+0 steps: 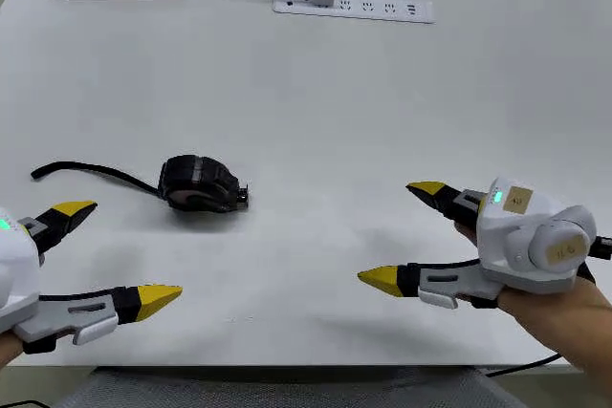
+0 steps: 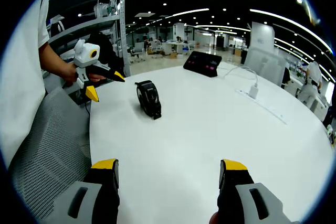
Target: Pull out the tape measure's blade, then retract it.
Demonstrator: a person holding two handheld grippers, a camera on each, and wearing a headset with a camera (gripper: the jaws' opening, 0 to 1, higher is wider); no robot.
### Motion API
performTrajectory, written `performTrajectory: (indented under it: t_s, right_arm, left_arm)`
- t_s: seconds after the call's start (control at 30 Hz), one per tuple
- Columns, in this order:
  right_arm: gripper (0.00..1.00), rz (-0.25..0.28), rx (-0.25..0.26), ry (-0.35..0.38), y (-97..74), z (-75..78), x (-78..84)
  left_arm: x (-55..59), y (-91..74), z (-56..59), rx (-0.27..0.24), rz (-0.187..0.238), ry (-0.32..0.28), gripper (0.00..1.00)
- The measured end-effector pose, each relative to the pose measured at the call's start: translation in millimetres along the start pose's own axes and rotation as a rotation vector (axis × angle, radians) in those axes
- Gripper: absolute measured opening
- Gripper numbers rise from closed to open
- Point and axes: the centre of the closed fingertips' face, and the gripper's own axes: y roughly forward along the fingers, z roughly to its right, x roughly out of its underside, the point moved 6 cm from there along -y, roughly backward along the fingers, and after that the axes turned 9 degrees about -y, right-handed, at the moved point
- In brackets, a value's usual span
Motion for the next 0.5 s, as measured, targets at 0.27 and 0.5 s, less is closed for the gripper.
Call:
performTrajectory:
  t_s: [0.27,0.5]
  right_arm:
    - [0.83,-0.017,0.013,-0.001,-6.4,-2.9,10.4]
    - [0.87,-0.022,0.028,0.015,-12.8,-2.8,19.4]
  left_arm:
    - [3.2,-1.7,0.3,0.013,-0.003,0.01,0.88]
    - [6.1,-4.7,-1.1,0.019,-0.009,0.025,0.88]
